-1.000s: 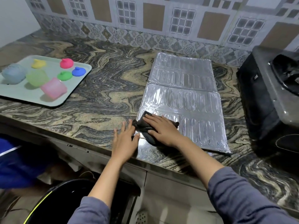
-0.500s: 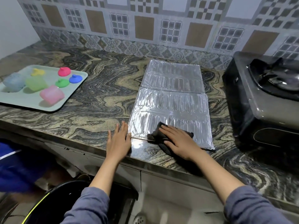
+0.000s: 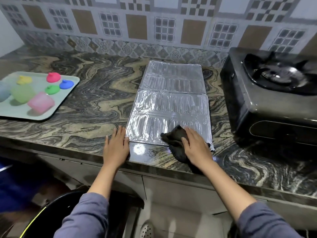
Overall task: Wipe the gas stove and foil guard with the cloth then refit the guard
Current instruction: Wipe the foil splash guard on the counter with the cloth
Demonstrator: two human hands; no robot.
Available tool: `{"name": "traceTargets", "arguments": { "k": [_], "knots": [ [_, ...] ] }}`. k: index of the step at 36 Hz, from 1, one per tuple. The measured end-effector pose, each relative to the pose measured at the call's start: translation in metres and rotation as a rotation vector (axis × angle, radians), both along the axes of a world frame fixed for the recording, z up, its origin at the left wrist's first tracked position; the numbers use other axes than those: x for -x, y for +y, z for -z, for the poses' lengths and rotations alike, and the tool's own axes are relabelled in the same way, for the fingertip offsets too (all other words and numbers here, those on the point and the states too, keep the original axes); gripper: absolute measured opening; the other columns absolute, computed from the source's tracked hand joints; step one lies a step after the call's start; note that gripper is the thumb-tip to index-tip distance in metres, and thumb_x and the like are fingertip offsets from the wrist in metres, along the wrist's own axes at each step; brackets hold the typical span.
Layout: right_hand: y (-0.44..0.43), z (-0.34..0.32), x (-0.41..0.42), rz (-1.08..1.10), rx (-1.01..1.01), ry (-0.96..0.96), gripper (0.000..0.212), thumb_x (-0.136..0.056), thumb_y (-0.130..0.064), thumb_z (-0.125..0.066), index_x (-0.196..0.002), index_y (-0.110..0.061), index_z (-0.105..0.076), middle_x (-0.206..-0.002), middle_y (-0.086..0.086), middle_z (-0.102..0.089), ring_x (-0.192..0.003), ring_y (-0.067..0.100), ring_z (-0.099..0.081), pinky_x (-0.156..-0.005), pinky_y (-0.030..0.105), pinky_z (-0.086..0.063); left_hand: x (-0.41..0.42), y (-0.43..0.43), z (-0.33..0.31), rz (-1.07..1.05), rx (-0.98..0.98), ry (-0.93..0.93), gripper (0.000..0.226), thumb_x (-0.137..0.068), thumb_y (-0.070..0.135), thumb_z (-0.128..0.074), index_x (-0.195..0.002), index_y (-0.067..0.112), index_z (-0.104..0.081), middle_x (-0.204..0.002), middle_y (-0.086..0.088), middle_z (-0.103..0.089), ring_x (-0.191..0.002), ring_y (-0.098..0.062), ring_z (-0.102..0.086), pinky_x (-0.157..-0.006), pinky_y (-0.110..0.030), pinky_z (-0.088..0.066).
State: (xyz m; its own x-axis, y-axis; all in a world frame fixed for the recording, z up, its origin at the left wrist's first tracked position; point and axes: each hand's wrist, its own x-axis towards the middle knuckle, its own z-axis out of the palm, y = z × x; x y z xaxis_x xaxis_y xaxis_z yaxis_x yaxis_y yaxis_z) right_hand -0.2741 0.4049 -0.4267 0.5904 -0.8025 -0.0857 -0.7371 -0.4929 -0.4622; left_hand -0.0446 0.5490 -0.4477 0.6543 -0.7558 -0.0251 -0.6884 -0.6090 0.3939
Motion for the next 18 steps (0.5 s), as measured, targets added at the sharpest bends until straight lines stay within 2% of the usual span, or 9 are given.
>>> {"name": "traceTargets", "arguments": {
  "k": [4, 9, 18],
  "knots": [
    [0.001, -0.004, -0.004, 0.038, -0.006, -0.004, 0.051, -0.099, -0.034, -0.032, -0.145, -0.014, -0.026, -0.149, 0.006, -0.034, -0.138, 0.022, -0.028, -0.113, 0.037, -0.024, 0.0, 0.0, 0.001, 0.003, 0.002, -0.008, 0.051, -0.1, 0.029, -0.025, -0.149, 0.018, -0.016, -0.158, 0.005, -0.011, -0.146, -0.011, -0.004, -0.119, -0.038, -0.002],
    [-0.007, -0.008, -0.01, 0.161, -0.019, -0.056, 0.039, -0.098, -0.027, -0.038, -0.132, -0.008, -0.044, -0.132, 0.01, -0.048, -0.126, 0.028, -0.04, -0.104, 0.04, -0.033, -0.001, 0.0, 0.003, 0.011, 0.002, -0.033, 0.051, -0.1, 0.03, -0.024, -0.149, 0.018, -0.015, -0.158, 0.005, -0.011, -0.146, -0.012, -0.005, -0.119, -0.039, -0.003],
    [-0.028, -0.01, -0.023, 0.298, -0.093, -0.101, 0.011, -0.087, -0.018, -0.057, -0.094, -0.013, -0.063, -0.106, 0.01, -0.064, -0.102, 0.031, -0.056, -0.089, 0.041, -0.043, 0.0, 0.0, 0.003, -0.004, 0.045, -0.02, 0.05, -0.099, 0.028, -0.027, -0.148, 0.017, -0.02, -0.157, 0.003, -0.016, -0.146, -0.013, -0.007, -0.119, -0.039, -0.005]
  ]
}}
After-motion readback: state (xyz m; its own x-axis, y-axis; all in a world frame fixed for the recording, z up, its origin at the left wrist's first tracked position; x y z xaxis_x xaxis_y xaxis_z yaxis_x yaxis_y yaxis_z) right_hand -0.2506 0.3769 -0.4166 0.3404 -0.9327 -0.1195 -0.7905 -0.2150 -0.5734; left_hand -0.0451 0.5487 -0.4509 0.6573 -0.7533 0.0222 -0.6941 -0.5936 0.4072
